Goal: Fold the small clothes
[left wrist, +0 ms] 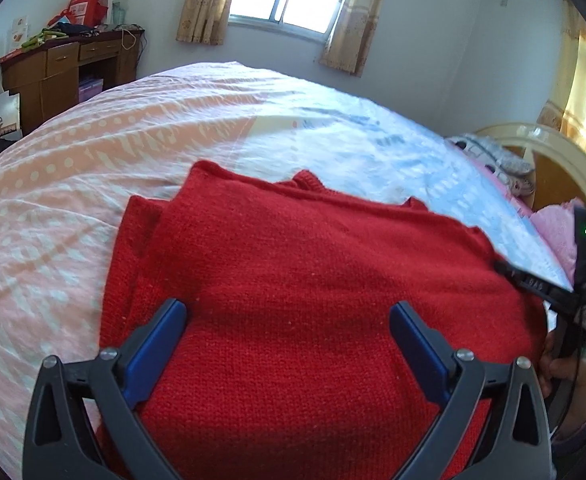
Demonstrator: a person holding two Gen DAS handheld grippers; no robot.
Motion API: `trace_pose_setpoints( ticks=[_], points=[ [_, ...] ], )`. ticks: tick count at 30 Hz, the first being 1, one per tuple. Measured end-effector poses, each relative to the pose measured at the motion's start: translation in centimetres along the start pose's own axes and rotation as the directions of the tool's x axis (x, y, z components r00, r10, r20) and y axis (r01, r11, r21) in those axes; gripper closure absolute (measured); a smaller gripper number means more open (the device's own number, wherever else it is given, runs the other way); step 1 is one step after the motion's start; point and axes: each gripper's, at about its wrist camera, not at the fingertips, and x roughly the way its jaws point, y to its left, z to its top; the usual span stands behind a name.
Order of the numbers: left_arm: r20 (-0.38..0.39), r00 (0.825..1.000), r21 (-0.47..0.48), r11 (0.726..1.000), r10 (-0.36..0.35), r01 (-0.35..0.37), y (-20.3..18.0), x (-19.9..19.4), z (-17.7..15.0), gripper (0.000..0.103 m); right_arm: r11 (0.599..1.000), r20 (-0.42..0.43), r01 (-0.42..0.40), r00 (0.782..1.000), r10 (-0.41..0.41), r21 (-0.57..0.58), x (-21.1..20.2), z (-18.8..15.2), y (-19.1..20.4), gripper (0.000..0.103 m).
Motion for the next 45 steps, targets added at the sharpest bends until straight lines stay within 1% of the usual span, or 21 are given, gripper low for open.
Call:
trace_pose_setpoints(
  ticks=[1,3,5,6,7,9,12,13,14,16,17,18,19,21,23,24,27,31,35,42,45],
  points=[
    [0.013,1.000,-0.018,1.000,-0.016,0.016,0.3,-0.3,0.0,0.000,0.999,-0.023,0.008,1.000,-0.008,0.036,0.5,0.0,-0.7,0.097],
    [0.034,0.999,-0.066,0.997,-0.035,0.037,1.3,-0.7,-0.1,0.000,0.998,-0.028,0.027,0.999,-0.025,0.065,0.6,0.1,-1.2,0.097],
    [0.046,0.998,-0.118,0.991,-0.050,0.055,2.2,-0.9,-0.1,0.000,0.998,-0.028,0.062,0.998,-0.061,0.027,0.8,0.2,-0.6,0.097],
    [0.041,0.998,-0.128,0.990,-0.047,0.052,2.4,-0.7,-0.1,0.000,0.997,-0.026,0.075,0.997,-0.074,0.007,0.8,0.2,-0.2,0.097],
    [0.029,0.999,-0.123,0.992,-0.033,0.036,2.2,-0.5,0.0,0.000,0.995,-0.022,0.095,0.995,-0.095,-0.019,0.9,0.1,0.4,0.097],
    [0.010,1.000,-0.076,0.997,0.019,-0.019,1.1,-0.1,0.1,0.000,0.992,-0.015,0.114,0.993,-0.115,-0.051,1.0,0.1,1.1,0.097],
    [-0.017,0.997,-0.024,0.997,0.079,-0.080,0.1,0.5,0.1,0.000,0.996,-0.008,0.082,0.997,-0.082,-0.024,0.8,0.1,0.6,0.097],
    [-0.020,0.996,-0.018,0.996,0.087,-0.088,0.0,0.6,0.1,0.000,0.998,-0.001,0.070,0.998,-0.070,-0.005,0.6,0.1,0.3,0.097],
    [-0.021,0.996,-0.018,0.996,0.088,-0.088,0.0,0.6,0.1,0.000,0.998,0.018,0.067,0.998,-0.068,0.017,-0.1,0.0,0.0,0.097],
    [-0.022,0.996,-0.022,0.996,0.084,-0.085,0.1,0.5,0.0,0.000,0.993,0.114,0.111,0.987,-0.116,0.051,-2.9,-0.3,-0.2,0.097],
    [-0.022,0.996,-0.022,0.996,0.084,-0.085,0.2,0.6,0.0,0.000,0.994,0.162,0.093,0.982,-0.101,0.054,-4.7,-0.7,0.1,0.096],
    [-0.022,0.996,-0.019,0.996,0.087,-0.088,0.1,0.6,0.1,0.000,0.997,0.176,0.066,0.982,-0.073,0.046,-5.7,-0.9,0.4,0.096],
    [-0.024,0.996,-0.017,0.996,0.090,-0.090,0.2,0.6,0.1,0.000,1.000,0.177,0.017,0.984,-0.020,0.023,-6.8,-1.3,1.2,0.096],
    [-0.025,0.995,-0.016,0.996,0.092,-0.092,0.3,0.6,0.1,0.000,0.998,0.160,-0.051,0.986,0.056,-0.034,-8.2,-2.2,2.8,0.096],
    [-0.026,0.995,-0.015,0.995,0.093,-0.094,0.4,0.6,0.1,0.000,0.991,0.140,-0.105,0.983,0.116,-0.084,-9.1,-3.4,4.4,0.096],
    [-0.026,0.995,-0.015,0.995,0.094,-0.094,0.5,0.6,0.1,0.000,0.986,0.122,-0.141,0.981,0.152,-0.095,-9.3,-4.1,5.2,0.096],
    [-0.028,0.995,-0.010,0.995,0.100,-0.100,0.3,0.8,0.1,0.000,0.974,0.064,-0.206,0.975,0.212,-0.090,-8.6,-5.8,7.0,0.096],
    [-0.034,0.992,0.005,0.993,0.118,-0.118,-0.1,1.0,0.0,0.000,0.975,0.017,-0.189,0.981,0.192,-0.118,-6.5,-8.1,8.0,0.096],
    [-0.035,0.992,0.006,0.993,0.119,-0.119,-0.1,1.0,-0.1,0.000,0.974,0.025,-0.209,0.977,0.212,-0.092,-6.0,-8.0,7.4,0.096],
    [-0.031,0.993,0.000,0.994,0.111,-0.111,0.0,0.6,0.0,0.000,0.976,0.043,-0.187,0.980,0.192,-0.113,-6.5,-8.3,7.8,0.095],
    [-0.032,0.993,0.001,0.994,0.112,-0.112,0.1,0.6,-0.1,0.000,0.975,0.046,-0.190,0.979,0.196,-0.112,-6.6,-8.3,7.7,0.095]
  ],
)
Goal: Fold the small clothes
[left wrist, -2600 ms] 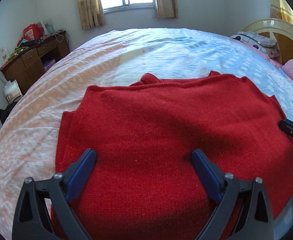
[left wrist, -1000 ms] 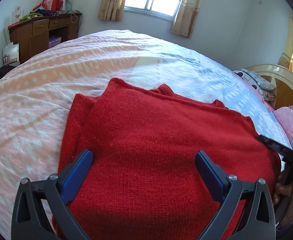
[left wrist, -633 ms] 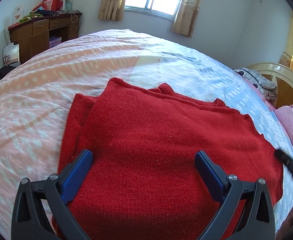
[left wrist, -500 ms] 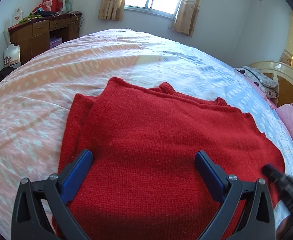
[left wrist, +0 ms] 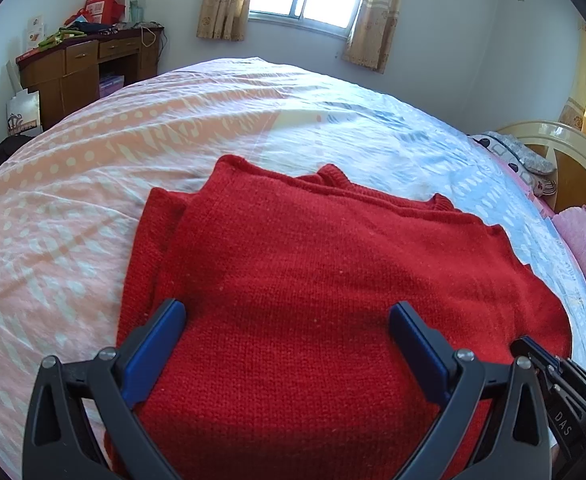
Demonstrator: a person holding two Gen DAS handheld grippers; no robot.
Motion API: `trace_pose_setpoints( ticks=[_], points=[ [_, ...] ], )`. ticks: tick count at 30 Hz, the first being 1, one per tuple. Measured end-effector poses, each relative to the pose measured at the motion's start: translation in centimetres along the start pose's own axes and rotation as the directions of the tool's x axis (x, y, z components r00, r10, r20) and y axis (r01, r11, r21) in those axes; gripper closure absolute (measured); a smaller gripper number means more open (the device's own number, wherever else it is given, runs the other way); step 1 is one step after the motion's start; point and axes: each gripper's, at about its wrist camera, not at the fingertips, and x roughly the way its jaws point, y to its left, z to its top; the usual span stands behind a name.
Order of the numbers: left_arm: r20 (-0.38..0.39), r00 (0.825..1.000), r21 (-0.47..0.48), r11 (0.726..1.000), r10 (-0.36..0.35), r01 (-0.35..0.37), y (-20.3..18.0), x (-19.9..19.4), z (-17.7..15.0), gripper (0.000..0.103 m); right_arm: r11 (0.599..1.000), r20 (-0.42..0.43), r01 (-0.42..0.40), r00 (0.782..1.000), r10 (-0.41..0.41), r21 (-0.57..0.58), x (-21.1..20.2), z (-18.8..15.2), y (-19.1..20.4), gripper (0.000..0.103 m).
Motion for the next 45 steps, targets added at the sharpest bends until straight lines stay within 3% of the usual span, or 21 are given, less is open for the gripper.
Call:
trace_pose_setpoints(
  ticks=[34,39,45],
  points=[
    [0.001,0.999,0.010,0.999,0.034,-0.034,-0.2,-0.2,-0.2,0.000,1.000,0.018,-0.021,1.000,0.021,0.016,-0.2,-0.1,-0.3,0.094],
    [0.025,0.999,-0.001,0.999,0.039,-0.039,0.6,-3.9,-2.1,0.000,0.999,0.018,-0.025,1.000,0.025,0.019,-0.2,-0.1,-0.3,0.094],
    [0.101,0.984,-0.103,0.986,0.144,-0.134,3.8,-9.8,-6.3,0.000,0.999,0.021,-0.038,0.999,0.037,0.027,-0.1,-0.1,-0.4,0.094]
  ],
)
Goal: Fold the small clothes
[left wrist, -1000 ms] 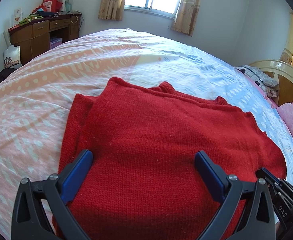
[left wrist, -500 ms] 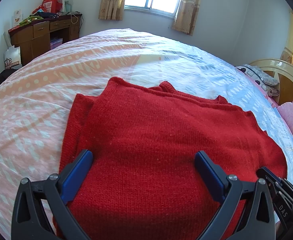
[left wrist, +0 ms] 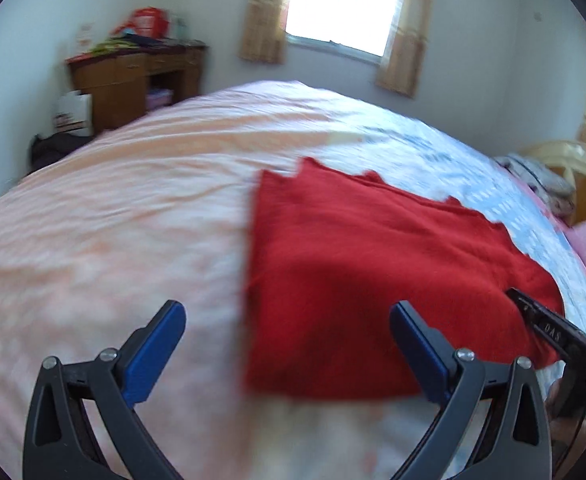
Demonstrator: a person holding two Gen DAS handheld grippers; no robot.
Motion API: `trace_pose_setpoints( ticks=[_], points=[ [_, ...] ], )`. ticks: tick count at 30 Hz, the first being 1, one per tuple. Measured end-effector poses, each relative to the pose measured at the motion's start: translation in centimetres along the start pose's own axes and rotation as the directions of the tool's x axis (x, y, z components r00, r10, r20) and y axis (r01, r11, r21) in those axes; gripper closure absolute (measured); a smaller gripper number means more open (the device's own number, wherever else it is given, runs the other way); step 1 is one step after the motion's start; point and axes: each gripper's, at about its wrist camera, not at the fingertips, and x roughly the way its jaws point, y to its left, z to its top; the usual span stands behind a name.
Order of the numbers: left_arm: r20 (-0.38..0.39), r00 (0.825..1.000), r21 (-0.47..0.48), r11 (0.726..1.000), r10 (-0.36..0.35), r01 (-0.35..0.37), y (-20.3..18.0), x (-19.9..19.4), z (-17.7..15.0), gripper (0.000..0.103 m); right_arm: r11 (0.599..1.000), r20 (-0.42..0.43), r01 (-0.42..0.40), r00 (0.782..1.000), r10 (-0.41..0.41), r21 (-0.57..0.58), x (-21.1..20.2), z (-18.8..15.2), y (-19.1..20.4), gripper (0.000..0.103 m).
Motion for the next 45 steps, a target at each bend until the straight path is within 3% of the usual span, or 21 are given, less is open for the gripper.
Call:
trace_pose_setpoints(
  ticks=[2,5,8,10,13,14,16,20,22,26,28,33,36,37,40,42,45],
  points=[
    [-0.005,1.000,-0.096,0.995,-0.007,0.006,1.6,-0.7,-0.7,0.000,1.000,0.001,-0.002,1.000,0.002,0.001,0.0,0.0,0.0,0.094],
    [-0.014,0.997,-0.225,0.971,-0.080,0.075,2.6,-1.0,-2.1,0.006,1.000,0.001,-0.002,1.000,0.002,0.000,0.0,0.0,-0.1,0.094],
    [-0.041,0.997,-0.190,0.980,-0.064,0.055,0.6,-0.3,-3.0,0.011,1.000,0.001,-0.003,1.000,0.003,0.001,0.0,-0.1,-0.1,0.094],
    [-0.040,0.995,-0.165,0.982,-0.095,0.087,-0.9,-0.1,-3.2,0.011,1.000,0.002,-0.003,1.000,0.003,0.001,0.0,-0.1,-0.1,0.094],
    [-0.037,0.985,-0.208,0.965,-0.170,0.159,-2.1,0.7,-3.0,0.011,1.000,0.002,-0.003,1.000,0.003,0.002,0.0,-0.1,-0.1,0.094],
    [-0.036,0.974,-0.211,0.955,-0.222,0.210,-2.2,1.3,-2.6,0.011,1.000,0.002,-0.003,1.000,0.003,0.002,0.0,-0.1,-0.1,0.094],
    [-0.028,0.974,-0.253,0.944,-0.227,0.212,-1.9,2.7,-1.6,0.011,1.000,0.002,-0.002,1.000,0.002,0.001,0.0,-0.1,-0.1,0.094],
    [0.023,0.966,-0.386,0.889,-0.259,0.247,0.5,4.4,0.3,0.011,1.000,0.002,-0.004,1.000,0.004,0.002,0.0,-0.1,-0.1,0.094],
    [0.037,0.974,-0.387,0.895,-0.224,0.220,1.2,4.7,0.7,0.023,1.000,0.003,-0.006,1.000,0.006,0.003,0.0,-0.1,-0.2,0.094],
    [0.056,0.972,-0.357,0.905,-0.228,0.233,1.2,4.7,-0.1,0.038,1.000,0.003,-0.003,1.000,0.003,0.000,0.0,-0.1,-0.1,0.094],
    [0.037,0.969,-0.349,0.906,-0.244,0.241,1.1,5.1,-0.2,0.054,1.000,0.000,0.001,1.000,-0.001,-0.002,0.0,-0.1,-0.1,0.094],
    [0.037,0.963,-0.353,0.899,-0.265,0.261,1.4,5.3,-0.4,0.069,0.992,-0.023,0.091,0.995,-0.093,-0.092,-0.2,1.0,2.1,0.094],
    [0.049,0.956,-0.367,0.885,-0.289,0.286,1.8,5.2,-0.6,0.073,0.982,0.009,-0.013,1.000,0.015,-0.189,-1.4,3.1,5.9,0.093],
    [0.056,0.953,-0.374,0.879,-0.298,0.296,2.0,5.1,-0.7,0.073,0.975,-0.014,-0.067,0.998,0.065,-0.214,-1.3,4.2,7.5,0.085],
    [0.076,0.944,-0.385,0.864,-0.322,0.325,2.3,5.0,-0.9,0.074,0.951,-0.116,-0.233,0.970,0.212,-0.205,0.4,7.0,11.1,0.032],
    [0.094,0.936,-0.396,0.850,-0.340,0.348,2.6,4.9,-1.0,0.074,0.924,-0.198,-0.318,0.940,0.278,-0.212,2.4,8.6,13.7,0.031],
    [0.111,0.929,-0.401,0.839,-0.353,0.366,2.7,4.8,-1.3,0.074,0.884,-0.274,-0.343,0.926,0.261,-0.318,5.1,9.6,18.1,0.031]
  ],
)
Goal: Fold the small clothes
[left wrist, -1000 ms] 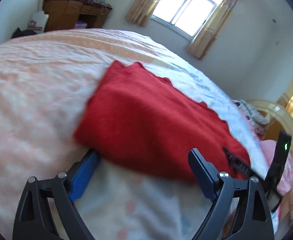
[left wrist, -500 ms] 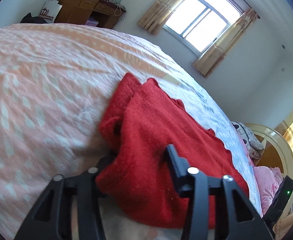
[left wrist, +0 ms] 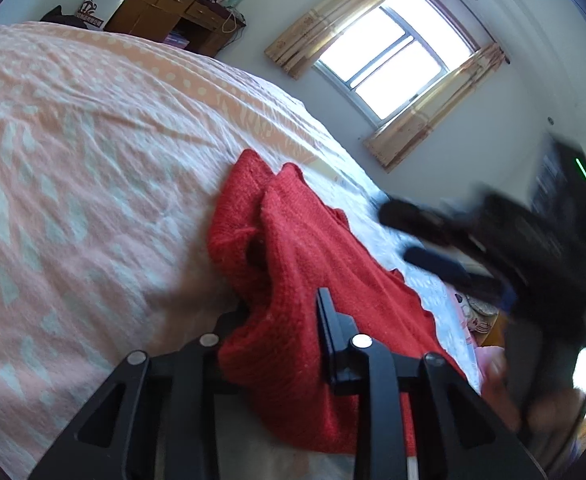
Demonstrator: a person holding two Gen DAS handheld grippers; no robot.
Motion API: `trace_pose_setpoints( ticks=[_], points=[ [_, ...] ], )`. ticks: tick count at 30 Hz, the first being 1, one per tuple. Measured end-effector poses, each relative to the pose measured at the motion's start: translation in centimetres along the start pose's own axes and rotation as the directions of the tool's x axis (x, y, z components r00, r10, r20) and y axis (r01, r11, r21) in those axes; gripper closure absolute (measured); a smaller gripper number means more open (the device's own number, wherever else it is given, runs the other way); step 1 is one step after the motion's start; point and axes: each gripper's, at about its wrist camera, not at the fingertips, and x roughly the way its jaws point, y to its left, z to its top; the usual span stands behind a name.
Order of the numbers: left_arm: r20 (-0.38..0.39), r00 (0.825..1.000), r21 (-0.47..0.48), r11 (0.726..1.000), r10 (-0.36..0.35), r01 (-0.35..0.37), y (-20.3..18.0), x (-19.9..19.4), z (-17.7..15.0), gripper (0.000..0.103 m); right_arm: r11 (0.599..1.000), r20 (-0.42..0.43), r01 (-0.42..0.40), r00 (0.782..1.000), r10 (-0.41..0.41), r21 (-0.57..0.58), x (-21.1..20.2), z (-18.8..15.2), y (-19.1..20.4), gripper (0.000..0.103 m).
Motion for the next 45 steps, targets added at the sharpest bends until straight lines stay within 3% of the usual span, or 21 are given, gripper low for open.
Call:
trace_pose_setpoints(
  ticks=[4,9,13,17,19,20,23,26,32,35,38,40,45],
  points=[
    [0.011,0.999,-0.019,0.999,-0.034,0.034,0.5,-0.5,-0.1,0.073,0.997,-0.105,-0.059,0.993,0.053,-0.053,4.3,2.2,2.8,0.031],
    [0.018,0.998,-0.029,0.998,-0.052,0.053,0.7,-0.8,-0.3,0.072,0.982,-0.268,-0.106,0.961,0.060,-0.158,9.8,2.6,5.8,0.031],
    [0.022,0.998,-0.029,0.998,-0.059,0.060,0.9,-1.3,-0.5,0.072,0.928,-0.267,-0.007,0.958,-0.100,-0.373,11.4,1.8,8.9,0.024],
    [0.022,0.998,-0.030,0.998,-0.060,0.060,0.9,-1.5,-0.5,0.072,0.938,-0.257,-0.027,0.964,-0.068,-0.347,11.1,1.7,8.3,0.025],
    [0.021,0.998,-0.028,0.998,-0.056,0.056,0.8,-1.5,-0.6,0.072,0.939,-0.245,-0.014,0.967,-0.075,-0.344,10.6,1.6,7.7,0.043],
    [0.021,0.998,-0.027,0.998,-0.053,0.054,0.8,-1.5,-0.5,0.072,0.944,-0.243,-0.010,0.967,-0.075,-0.330,10.2,1.7,7.2,0.056],
    [0.016,0.999,-0.020,0.999,-0.043,0.043,0.5,-1.1,-0.5,0.072,0.979,-0.243,-0.059,0.970,0.010,-0.195,8.9,1.9,4.7,0.081],
    [0.001,1.000,-0.003,1.000,-0.008,0.008,-0.1,-0.9,-0.4,0.074,0.990,-0.203,-0.140,0.969,0.138,0.002,7.7,1.6,1.8,0.087],
    [-0.012,0.998,0.082,0.995,0.056,-0.055,-2.2,-1.1,-0.2,0.078,0.943,-0.064,-0.251,0.961,0.271,0.219,4.6,0.5,-1.9,0.088],
    [0.004,0.995,0.231,0.968,0.101,-0.099,-5.0,-1.5,-0.5,0.078,0.927,-0.012,-0.272,0.959,0.285,0.258,2.9,0.2,-3.8,0.088],
    [0.033,0.990,0.414,0.900,0.137,-0.138,-8.6,-1.5,-1.2,0.080,0.914,0.034,-0.285,0.957,0.287,0.289,1.2,-0.1,-6.3,0.088],
    [0.033,0.991,0.492,0.861,0.130,-0.130,-10.8,-1.2,-1.6,0.080,0.898,0.071,-0.299,0.954,0.292,0.323,-0.3,-0.7,-8.6,0.088],
    [-0.007,0.997,0.595,0.802,0.076,-0.056,-15.3,-0.6,-2.9,0.083,0.893,0.111,-0.273,0.962,0.250,0.357,-3.0,-1.8,-13.4,0.089]
  ],
)
